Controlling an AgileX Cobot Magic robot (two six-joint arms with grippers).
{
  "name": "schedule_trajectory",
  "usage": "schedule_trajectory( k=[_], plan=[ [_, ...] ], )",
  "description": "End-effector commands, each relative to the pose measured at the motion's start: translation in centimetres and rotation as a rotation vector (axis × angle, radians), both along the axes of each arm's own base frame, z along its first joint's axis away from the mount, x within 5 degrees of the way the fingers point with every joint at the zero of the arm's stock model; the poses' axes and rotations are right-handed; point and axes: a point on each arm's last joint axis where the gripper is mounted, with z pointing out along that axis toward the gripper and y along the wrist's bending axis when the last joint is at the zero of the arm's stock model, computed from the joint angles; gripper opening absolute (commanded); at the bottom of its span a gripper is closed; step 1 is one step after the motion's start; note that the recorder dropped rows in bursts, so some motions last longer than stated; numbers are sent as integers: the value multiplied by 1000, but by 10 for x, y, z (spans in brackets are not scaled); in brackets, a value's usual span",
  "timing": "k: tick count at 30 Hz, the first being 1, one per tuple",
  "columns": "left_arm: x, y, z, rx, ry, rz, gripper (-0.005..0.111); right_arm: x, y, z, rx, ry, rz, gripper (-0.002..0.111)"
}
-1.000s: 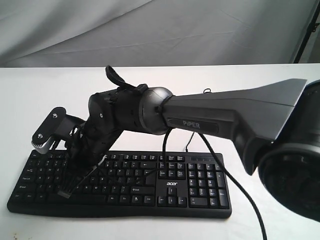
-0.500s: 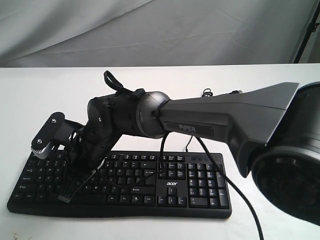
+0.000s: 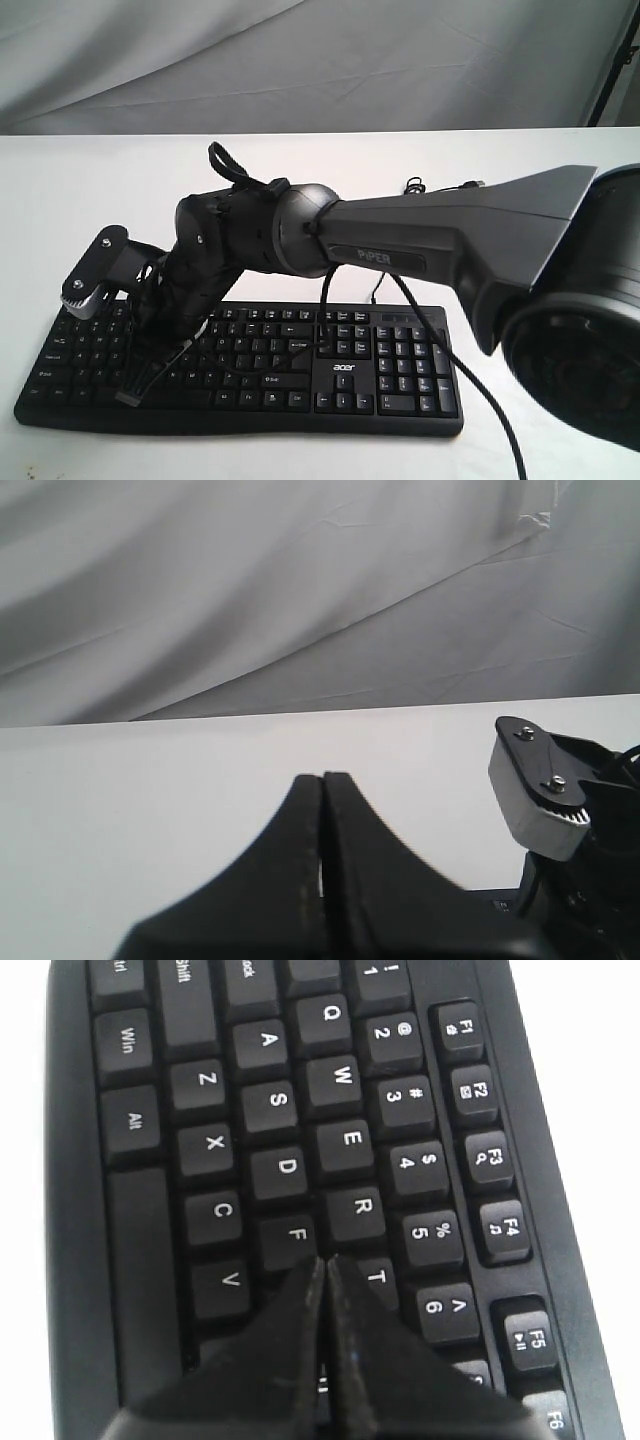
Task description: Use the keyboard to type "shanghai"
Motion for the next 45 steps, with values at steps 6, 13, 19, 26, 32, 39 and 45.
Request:
schedule_trajectory(
  k=[6,13,19,26,32,39,45],
  plan=[
    [0,0,0,-9,-10,-7,0,-4,4,-1,9,1,12,0],
    [0,0,0,-9,-10,-7,0,-4,4,-3,5,3,12,0],
    [0,0,0,-9,-10,-7,0,-4,4,-3,5,3,12,0],
    [0,0,0,-9,-10,-7,0,-4,4,-12,-9,18,6,0],
    [0,0,0,-9,-10,-7,0,-4,4,-9,-7,11,9,0],
    [0,0,0,-9,-10,-7,0,-1,0,11,-11,-41,-6,0],
    [0,0,0,-9,-10,-7,0,0,-3,22,-19,-69,-14,0]
  ],
)
